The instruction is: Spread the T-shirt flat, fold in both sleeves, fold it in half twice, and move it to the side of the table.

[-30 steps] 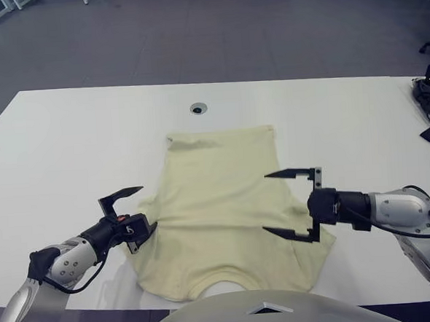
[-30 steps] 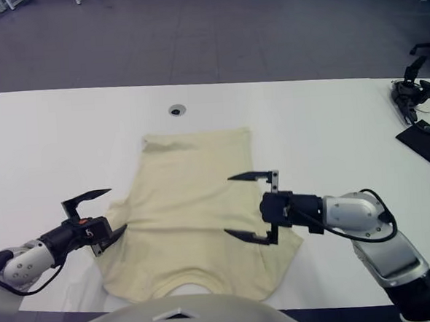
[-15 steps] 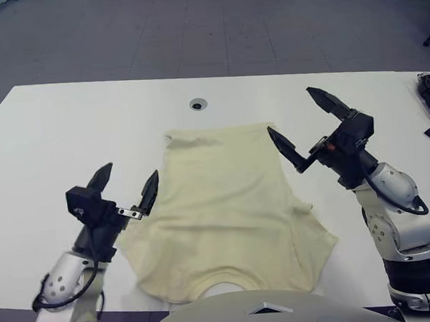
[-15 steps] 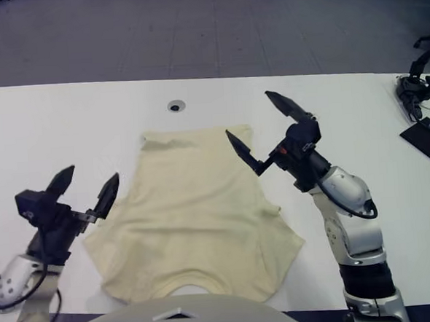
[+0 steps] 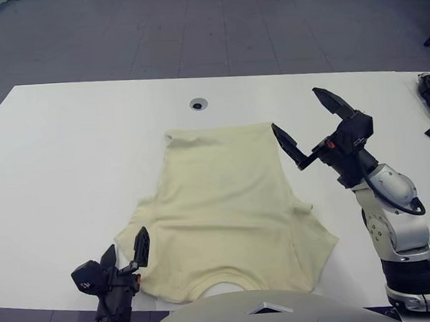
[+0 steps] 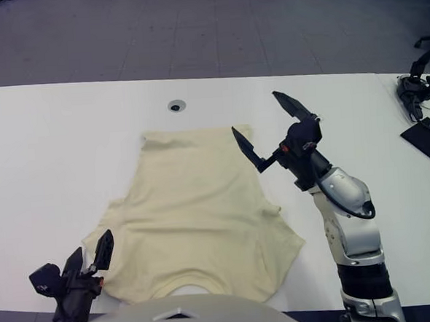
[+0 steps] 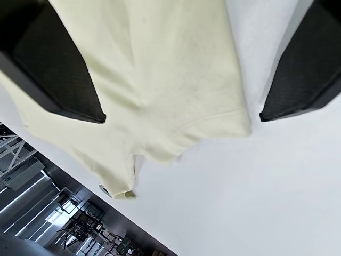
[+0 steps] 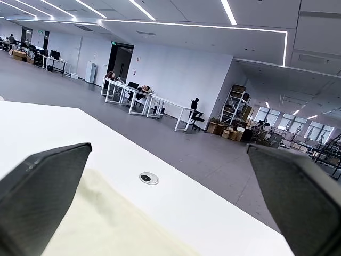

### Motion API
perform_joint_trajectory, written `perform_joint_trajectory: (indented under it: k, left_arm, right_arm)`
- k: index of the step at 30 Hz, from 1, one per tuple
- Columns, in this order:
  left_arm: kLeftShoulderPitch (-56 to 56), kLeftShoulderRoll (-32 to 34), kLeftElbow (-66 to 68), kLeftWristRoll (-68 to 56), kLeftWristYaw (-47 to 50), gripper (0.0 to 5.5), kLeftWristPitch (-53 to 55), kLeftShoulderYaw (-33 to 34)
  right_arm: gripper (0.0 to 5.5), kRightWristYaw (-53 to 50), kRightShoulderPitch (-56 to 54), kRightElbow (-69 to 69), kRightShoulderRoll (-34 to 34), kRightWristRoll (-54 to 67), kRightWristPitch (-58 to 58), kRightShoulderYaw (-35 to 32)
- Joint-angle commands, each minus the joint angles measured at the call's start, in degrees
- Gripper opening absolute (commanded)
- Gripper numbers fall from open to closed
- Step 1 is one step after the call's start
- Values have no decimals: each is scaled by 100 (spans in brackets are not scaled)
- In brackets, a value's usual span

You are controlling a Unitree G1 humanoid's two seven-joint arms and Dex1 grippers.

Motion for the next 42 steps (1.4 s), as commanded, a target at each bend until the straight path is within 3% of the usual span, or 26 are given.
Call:
perform_joint_trajectory:
  k: [1, 4, 6, 22, 37, 42]
  left_arm:
    - [-58, -27, 165, 121, 80, 538, -111, 151]
    - [-116, 80, 240, 240, 32, 538, -83, 113]
    - [-210, 130, 232, 222, 50, 510, -18, 141]
    - [-798, 418, 210, 255, 384, 242, 738, 232]
    - [-767, 201, 221, 284, 407, 18, 483, 389]
    - [-672, 218, 152, 575, 282, 4, 148, 263]
  right_arm:
    - [540, 11, 10, -84, 14, -58, 92, -38]
    - [540, 13, 11, -97, 20, -69, 108, -41]
    - [540, 13, 4, -99, 23, -77, 116, -40]
    - [540, -6, 38, -81, 132, -180, 84, -46]
    - [540, 70, 135, -99, 158, -265, 57, 7]
    - [540, 90, 136, -89, 178, -298, 55, 17]
